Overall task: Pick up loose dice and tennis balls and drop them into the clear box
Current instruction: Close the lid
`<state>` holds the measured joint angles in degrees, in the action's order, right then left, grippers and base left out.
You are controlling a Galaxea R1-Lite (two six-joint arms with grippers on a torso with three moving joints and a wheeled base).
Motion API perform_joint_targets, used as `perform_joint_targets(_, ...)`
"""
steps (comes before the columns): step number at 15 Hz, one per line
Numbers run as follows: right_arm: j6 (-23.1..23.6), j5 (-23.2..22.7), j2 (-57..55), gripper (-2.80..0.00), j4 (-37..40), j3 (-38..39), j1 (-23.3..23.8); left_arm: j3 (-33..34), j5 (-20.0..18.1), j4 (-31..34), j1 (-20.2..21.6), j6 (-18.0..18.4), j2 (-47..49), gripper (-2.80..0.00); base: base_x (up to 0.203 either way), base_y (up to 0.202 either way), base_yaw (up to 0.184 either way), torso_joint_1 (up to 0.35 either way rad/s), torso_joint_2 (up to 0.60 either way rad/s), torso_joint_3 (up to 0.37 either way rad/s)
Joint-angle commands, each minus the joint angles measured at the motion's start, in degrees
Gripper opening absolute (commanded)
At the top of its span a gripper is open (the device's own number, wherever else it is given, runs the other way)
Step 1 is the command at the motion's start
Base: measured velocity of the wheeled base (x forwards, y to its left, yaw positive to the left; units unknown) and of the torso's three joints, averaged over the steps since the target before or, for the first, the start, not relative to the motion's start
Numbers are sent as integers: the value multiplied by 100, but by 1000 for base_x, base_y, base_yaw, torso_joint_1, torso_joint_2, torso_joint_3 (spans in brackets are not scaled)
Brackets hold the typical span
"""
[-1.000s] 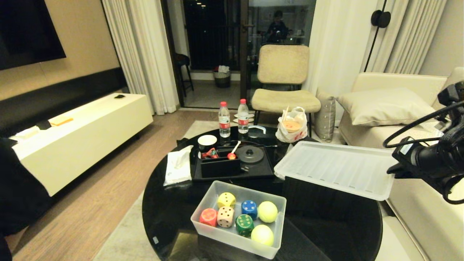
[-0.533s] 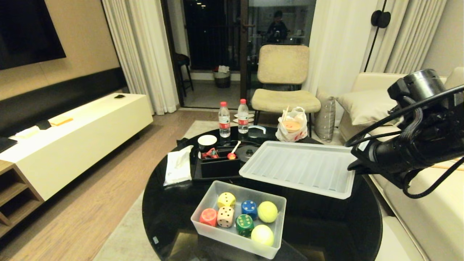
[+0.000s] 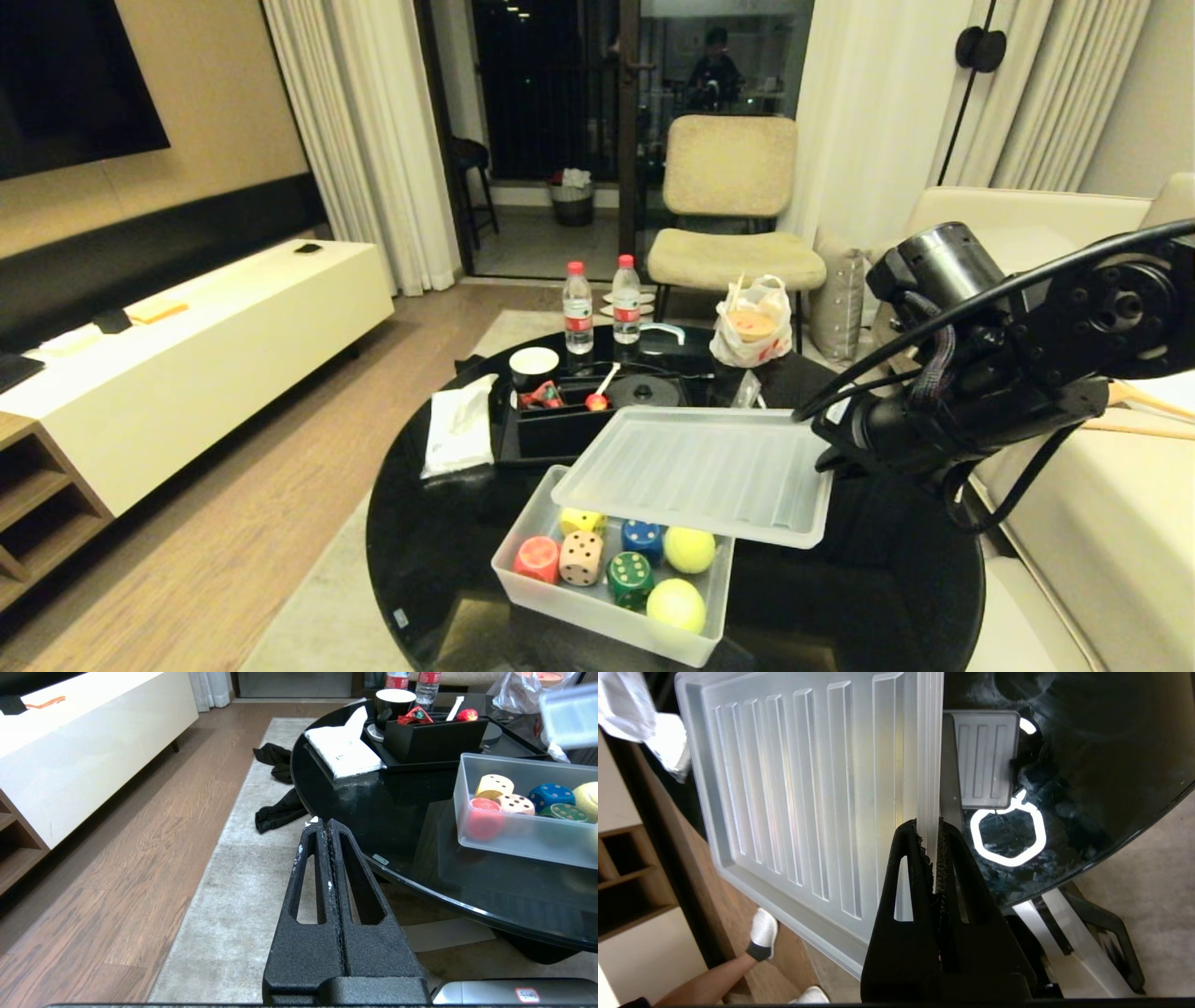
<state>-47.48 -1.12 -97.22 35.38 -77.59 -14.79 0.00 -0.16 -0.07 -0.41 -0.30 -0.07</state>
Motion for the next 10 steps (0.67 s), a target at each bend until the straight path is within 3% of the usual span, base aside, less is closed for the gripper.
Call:
perform_joint_targets(1, -28, 18, -177, -280, 15, 90, -181, 9, -1, -1, -2, -6, 7, -280, 0, 0, 0, 0, 0, 0)
perform_joint_targets(10, -49, 55, -618, -280, -181, 55, -493, 9, -1, -1, 5, -6, 7, -280, 0, 0, 0, 0, 0, 0)
